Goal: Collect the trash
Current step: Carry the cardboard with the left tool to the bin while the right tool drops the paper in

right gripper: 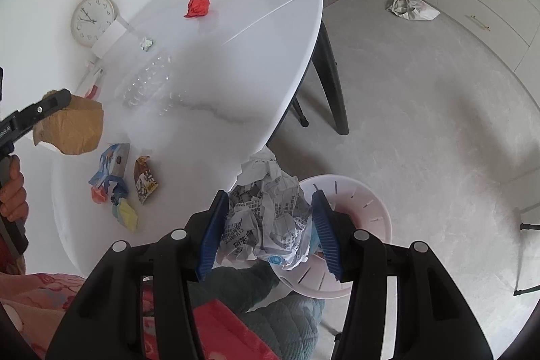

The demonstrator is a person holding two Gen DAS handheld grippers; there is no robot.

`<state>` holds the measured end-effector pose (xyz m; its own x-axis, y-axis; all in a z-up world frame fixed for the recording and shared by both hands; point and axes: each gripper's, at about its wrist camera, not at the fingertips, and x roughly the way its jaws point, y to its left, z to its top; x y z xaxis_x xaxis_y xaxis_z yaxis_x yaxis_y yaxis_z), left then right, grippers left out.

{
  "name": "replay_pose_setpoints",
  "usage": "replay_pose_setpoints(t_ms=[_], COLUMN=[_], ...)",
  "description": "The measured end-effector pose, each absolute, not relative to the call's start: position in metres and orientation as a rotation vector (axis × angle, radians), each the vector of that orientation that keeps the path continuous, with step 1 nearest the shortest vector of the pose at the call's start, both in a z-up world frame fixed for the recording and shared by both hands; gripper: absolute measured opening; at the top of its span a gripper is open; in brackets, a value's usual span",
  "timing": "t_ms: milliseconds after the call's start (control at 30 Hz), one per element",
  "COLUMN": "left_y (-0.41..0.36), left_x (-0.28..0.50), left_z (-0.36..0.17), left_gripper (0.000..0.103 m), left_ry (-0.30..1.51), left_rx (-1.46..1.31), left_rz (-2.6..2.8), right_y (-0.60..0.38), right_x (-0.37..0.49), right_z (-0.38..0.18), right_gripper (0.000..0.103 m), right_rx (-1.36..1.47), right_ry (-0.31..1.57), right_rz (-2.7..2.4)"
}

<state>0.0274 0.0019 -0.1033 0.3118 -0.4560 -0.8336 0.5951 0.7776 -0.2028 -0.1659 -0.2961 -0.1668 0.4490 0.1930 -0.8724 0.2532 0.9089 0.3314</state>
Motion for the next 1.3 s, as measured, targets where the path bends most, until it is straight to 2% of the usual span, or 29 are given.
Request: replay_pose_setpoints(t_ms=[200, 300, 367, 467, 633, 933, 1033, 1067, 1167, 1200, 1300], left_y=[-0.034, -0.060, -0.076, -0.100, -0.136, -0.189, -0.192, -0.192, -0.191, -0.189, -0.186], left_x=[0.007, -0.008, -0.018, -0.031, -0.050, -0.082, -0.083, -0.083, -0.080, -0.079, -0.081], left_z=[-0.106, -0.114, -0.119, -0.131, -0.157, -0.203, -0.210, -0.210, -0.205, -0.203, -0.194], left_gripper=[0.044, 0.044, 0.044, 0.044, 0.044, 0.045, 0.061, 0.072, 0.086, 0.090, 0.091], left_ry=[1.070, 1.095, 1.104, 1.143, 1.203, 1.303, 1.335, 1.342, 1.329, 1.325, 1.299], left_rx=[0.172, 0.210, 0.243, 0.273, 0.325, 0.413, 0.424, 0.421, 0.410, 0.410, 0.402], left_rz=[-0.801, -0.860, -0.892, -0.939, -0.989, -1.026, -1.008, -0.992, -0.968, -0.962, -0.948], right_y=[-0.296, -0.295, -0.295, -0.301, -0.324, -0.372, -0.380, -0.383, -0.387, -0.388, -0.388], right_x=[-0.176, -0.179, -0.182, -0.189, -0.211, -0.243, -0.244, -0.244, -0.243, -0.242, -0.239], right_z=[-0.207, -0.246, -0.267, -0.281, -0.264, -0.232, -0.230, -0.229, -0.226, -0.225, -0.222], right_gripper=[0.052, 0.057, 0.073, 0.088, 0.097, 0.100, 0.100, 0.100, 0.100, 0.100, 0.100], right_rx=[0.403, 0.382, 0.384, 0.391, 0.412, 0.418, 0.424, 0.425, 0.427, 0.424, 0.411], right_ry=[1.193, 1.265, 1.300, 1.330, 1.288, 1.222, 1.209, 1.206, 1.198, 1.197, 1.194], right_rz=[-0.048, -0.053, -0.055, -0.083, -0.149, -0.261, -0.266, -0.267, -0.266, -0.266, -0.265])
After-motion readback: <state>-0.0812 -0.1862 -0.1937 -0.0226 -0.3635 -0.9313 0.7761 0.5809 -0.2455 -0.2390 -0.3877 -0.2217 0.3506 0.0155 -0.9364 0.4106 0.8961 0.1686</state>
